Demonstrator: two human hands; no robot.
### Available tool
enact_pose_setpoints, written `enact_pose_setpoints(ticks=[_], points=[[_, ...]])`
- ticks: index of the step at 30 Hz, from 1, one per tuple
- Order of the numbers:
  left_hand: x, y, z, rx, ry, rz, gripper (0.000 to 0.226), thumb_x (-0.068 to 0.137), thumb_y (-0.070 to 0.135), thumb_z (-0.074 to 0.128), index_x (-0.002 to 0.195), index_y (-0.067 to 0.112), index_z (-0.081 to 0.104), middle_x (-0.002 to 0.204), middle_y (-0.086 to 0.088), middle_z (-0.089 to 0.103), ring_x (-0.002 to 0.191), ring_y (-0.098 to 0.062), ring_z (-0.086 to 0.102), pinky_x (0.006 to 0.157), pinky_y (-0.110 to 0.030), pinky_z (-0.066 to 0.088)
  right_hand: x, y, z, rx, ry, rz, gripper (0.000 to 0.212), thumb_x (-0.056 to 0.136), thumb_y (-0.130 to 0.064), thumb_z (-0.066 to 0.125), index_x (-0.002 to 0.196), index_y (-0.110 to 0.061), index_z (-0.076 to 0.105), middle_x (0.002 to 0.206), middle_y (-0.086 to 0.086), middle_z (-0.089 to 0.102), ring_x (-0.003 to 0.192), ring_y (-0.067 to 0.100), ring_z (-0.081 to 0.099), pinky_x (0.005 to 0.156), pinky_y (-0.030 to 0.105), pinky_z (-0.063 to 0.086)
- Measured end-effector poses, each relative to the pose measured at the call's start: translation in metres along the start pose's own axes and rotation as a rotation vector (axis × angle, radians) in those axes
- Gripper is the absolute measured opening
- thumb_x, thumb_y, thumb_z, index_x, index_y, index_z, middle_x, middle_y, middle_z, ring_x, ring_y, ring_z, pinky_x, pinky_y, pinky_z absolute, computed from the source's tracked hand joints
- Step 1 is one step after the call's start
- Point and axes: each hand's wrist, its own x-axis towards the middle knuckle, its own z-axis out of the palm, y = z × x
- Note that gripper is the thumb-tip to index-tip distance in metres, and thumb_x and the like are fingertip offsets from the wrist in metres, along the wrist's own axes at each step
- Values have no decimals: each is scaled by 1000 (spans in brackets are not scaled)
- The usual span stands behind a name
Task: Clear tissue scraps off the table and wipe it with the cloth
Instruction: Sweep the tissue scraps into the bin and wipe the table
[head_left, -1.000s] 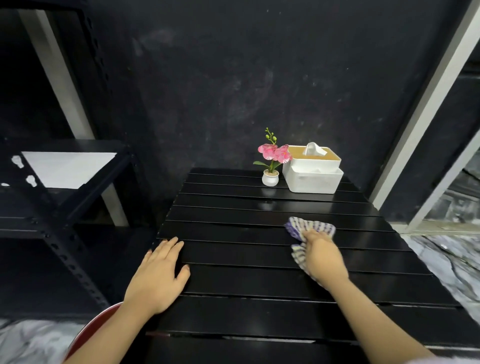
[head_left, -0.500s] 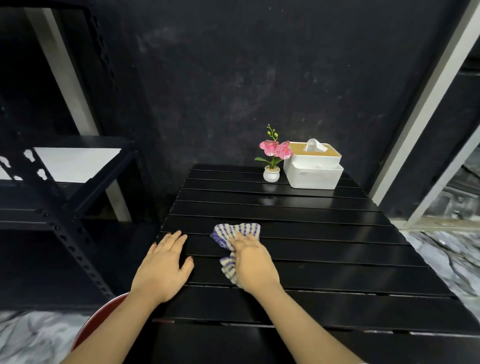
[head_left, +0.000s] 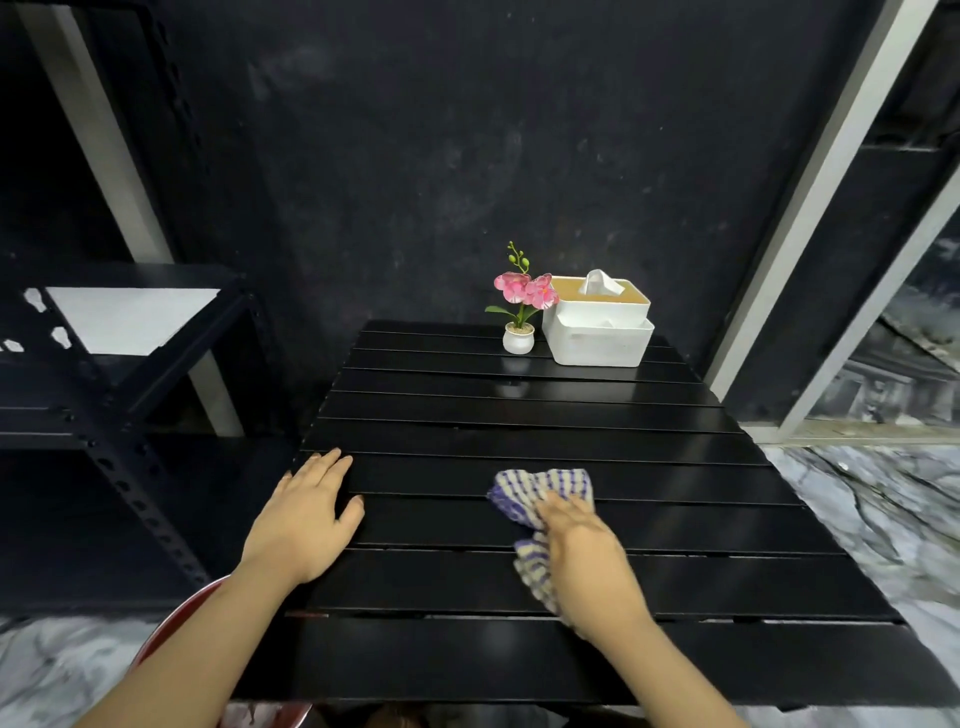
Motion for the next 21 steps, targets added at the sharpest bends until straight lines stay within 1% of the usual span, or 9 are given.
enact_pose_setpoints(ticks=[1,4,7,8,10,12,14,18,21], points=[[0,0,0,-5,0,-2,59,95,40,36,148,19,20,158,3,15,147,-14,8,121,-34,7,-3,13,-5,-2,5,21,39,64,-20,54,99,-9,69,102,13,73,96,27,69,81,43,54],[-1,1,0,-10,3,-4,59,95,40,36,148,20,20,158,3,15,147,-14,9,121,-34,7,-13,45,-21,-7,52,107,39,72,-16,59,109,-3,64,115,20,66,109,34,61,99,46,42],[-2,3,-2,-12,-12,-13,58,96,39,35,148,20,19,158,3,14,147,-14,9,121,-34,7,-20,64,-38,29,49,209,38,82,-4,57,120,-4,57,130,18,56,126,30,48,110,27,27],[-3,4,-4,-21,-12,-16,56,96,38,34,148,20,20,158,3,15,147,-14,9,121,-34,7,-23,69,-42,49,48,237,38,85,-3,54,123,-5,55,134,16,53,129,29,44,111,28,24],[-7,7,-7,-86,1,-36,53,97,35,33,147,20,24,158,3,17,146,-15,12,121,-35,8,-27,80,-47,66,46,273,38,87,-3,50,124,-6,54,135,15,52,132,28,41,112,31,26],[-17,11,-10,-143,19,-57,51,97,33,34,146,21,26,158,3,18,146,-16,14,121,-35,10,-33,88,-50,59,57,305,37,86,-4,53,123,-6,55,133,16,54,129,28,44,111,34,30],[-30,12,-11,-108,19,-32,54,96,34,36,147,22,23,158,4,16,146,-14,13,121,-34,10,-36,93,-53,64,79,339,35,86,-2,52,120,-3,57,128,19,57,126,31,48,108,37,34],[-53,4,-12,-42,4,-15,58,95,39,37,148,22,19,159,5,12,147,-12,9,121,-33,8,-36,91,-54,88,137,398,37,84,-3,38,112,5,61,118,28,61,114,39,55,102,45,40],[-62,-2,-8,-24,-14,-8,60,95,40,36,148,23,17,159,5,11,147,-12,6,121,-33,6,-30,82,-54,72,140,404,37,84,4,36,113,8,59,117,32,60,112,44,55,99,47,41]])
